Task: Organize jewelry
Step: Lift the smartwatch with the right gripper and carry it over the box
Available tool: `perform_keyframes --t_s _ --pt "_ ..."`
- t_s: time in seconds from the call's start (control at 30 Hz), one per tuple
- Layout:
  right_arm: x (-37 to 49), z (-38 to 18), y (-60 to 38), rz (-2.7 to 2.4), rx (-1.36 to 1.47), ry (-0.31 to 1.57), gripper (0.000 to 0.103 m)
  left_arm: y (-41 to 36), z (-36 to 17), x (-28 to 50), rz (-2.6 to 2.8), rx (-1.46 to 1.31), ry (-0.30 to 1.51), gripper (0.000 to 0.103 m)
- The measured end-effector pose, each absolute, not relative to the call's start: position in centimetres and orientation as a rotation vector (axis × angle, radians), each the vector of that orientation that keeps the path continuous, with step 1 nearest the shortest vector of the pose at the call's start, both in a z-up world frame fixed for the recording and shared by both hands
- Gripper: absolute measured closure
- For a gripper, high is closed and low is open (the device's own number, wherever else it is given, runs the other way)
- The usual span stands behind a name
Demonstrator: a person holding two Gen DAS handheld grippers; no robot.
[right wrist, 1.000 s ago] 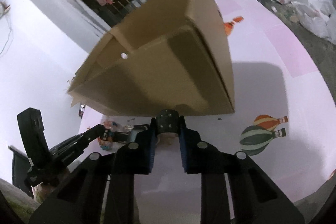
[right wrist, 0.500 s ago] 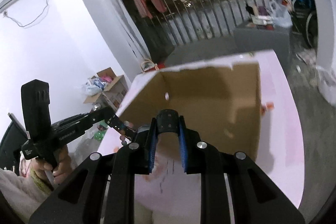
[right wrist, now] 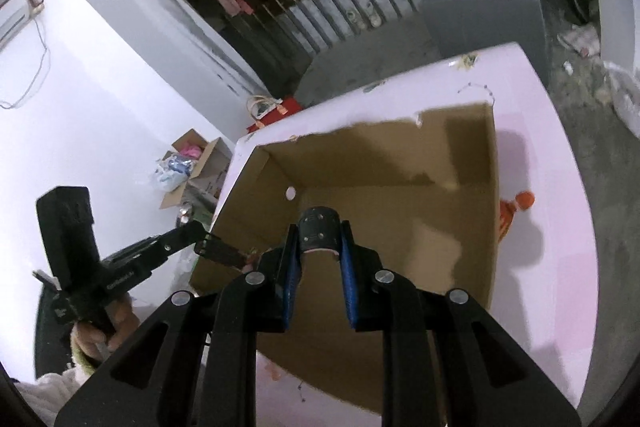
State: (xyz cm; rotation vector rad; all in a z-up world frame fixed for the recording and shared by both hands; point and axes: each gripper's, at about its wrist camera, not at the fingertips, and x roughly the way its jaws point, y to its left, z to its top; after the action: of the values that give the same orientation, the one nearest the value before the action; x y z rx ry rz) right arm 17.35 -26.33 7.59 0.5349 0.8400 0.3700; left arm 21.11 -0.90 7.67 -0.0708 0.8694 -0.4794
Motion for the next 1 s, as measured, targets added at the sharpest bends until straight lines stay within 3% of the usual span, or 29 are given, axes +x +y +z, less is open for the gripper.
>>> perform_keyframes --t_s 0.63,0.77,0.9,1.0 --pt "13.8 17.3 -22.8 0.514 0.377 0.71 0.088 5.5 6.1 13.1 -0.393 -0.31 0.805 0.103" --pt "14.2 19.1 -22.2 0.503 0.343 0.682 0.088 5.5 6.1 12.8 -0.381 -0.305 0.776 0.092" --pt "15.6 18.8 -21.7 0.48 0.333 0.705 0.088 5.8 6.0 12.8 -0.374 -0.311 0.765 0.088" --pt "17.5 17.5 -21.4 0.46 0.352 0.751 0.088 5.8 5.8 12.5 -0.347 -0.288 0.748 0.077"
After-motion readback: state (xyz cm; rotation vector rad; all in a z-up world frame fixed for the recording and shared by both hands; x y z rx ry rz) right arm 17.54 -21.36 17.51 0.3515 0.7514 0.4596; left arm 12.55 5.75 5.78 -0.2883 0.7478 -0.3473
